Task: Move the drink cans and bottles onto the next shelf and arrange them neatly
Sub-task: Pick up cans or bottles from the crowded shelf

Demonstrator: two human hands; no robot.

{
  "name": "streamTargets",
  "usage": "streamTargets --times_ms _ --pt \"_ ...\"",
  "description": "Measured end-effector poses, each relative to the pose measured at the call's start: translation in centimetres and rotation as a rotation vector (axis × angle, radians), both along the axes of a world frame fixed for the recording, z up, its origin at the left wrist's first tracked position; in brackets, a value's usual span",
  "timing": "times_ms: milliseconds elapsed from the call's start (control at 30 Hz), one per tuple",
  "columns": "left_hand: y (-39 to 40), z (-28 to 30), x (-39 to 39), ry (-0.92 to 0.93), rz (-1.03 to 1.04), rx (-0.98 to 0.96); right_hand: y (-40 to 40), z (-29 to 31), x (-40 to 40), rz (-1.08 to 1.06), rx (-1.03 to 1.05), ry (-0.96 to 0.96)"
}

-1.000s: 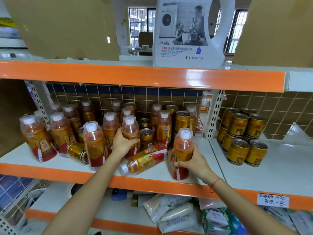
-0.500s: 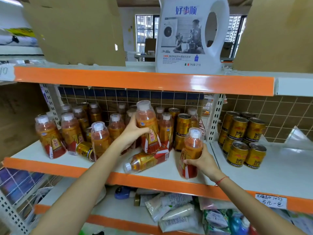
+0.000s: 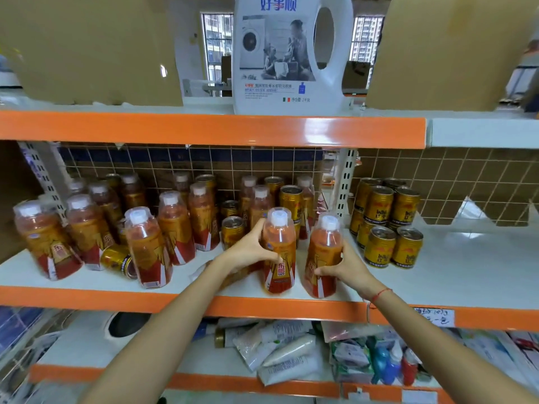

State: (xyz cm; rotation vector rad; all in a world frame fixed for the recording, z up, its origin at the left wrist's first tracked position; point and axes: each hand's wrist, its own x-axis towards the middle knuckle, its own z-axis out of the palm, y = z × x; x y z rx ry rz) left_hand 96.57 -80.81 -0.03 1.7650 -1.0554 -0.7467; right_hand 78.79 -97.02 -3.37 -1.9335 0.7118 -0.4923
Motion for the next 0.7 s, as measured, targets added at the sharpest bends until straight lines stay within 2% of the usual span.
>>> streamTargets --times_ms 267,500,700 --pt "-0.8 -1.3 -0.5 0.102 -0.017 0.021 -0.7 0.8 -0.5 0.103 0.136 0.024" --pt "-0.7 -1.8 -0.9 0.043 -0.016 0.089 0.4 -1.2 0.7 -0.021 -0.019 -0.019" --pt "-0.1 -3.3 -1.0 -0.021 0.043 0.072 -0.3 0.1 0.1 0.132 0.071 0.025"
